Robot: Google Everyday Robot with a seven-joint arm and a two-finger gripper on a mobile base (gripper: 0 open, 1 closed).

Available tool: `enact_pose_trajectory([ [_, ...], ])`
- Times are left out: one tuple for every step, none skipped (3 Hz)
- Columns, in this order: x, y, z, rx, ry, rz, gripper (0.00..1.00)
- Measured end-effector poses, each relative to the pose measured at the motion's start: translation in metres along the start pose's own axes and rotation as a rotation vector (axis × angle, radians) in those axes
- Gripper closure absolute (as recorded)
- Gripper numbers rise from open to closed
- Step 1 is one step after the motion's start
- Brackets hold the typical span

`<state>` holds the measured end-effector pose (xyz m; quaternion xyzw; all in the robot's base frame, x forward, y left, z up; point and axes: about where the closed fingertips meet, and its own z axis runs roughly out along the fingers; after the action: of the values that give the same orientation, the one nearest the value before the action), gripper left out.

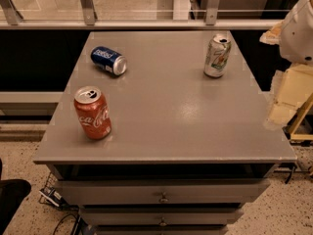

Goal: Place pepsi can upright

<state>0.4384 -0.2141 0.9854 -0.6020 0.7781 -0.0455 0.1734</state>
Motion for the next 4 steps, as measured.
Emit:
enact_pose_trajectory([
  [0.0,0.0,0.0,0.0,0.0,0.0,0.0],
  [-0.014,-0.015,0.008,0.012,-0.009,0.035,0.0],
  [-0.051,-0.045,0.022,0.042,-0.035,0.105,0.0],
  [-0.087,-0.081,0.03,0.085,-0.069,0.222,0.0],
])
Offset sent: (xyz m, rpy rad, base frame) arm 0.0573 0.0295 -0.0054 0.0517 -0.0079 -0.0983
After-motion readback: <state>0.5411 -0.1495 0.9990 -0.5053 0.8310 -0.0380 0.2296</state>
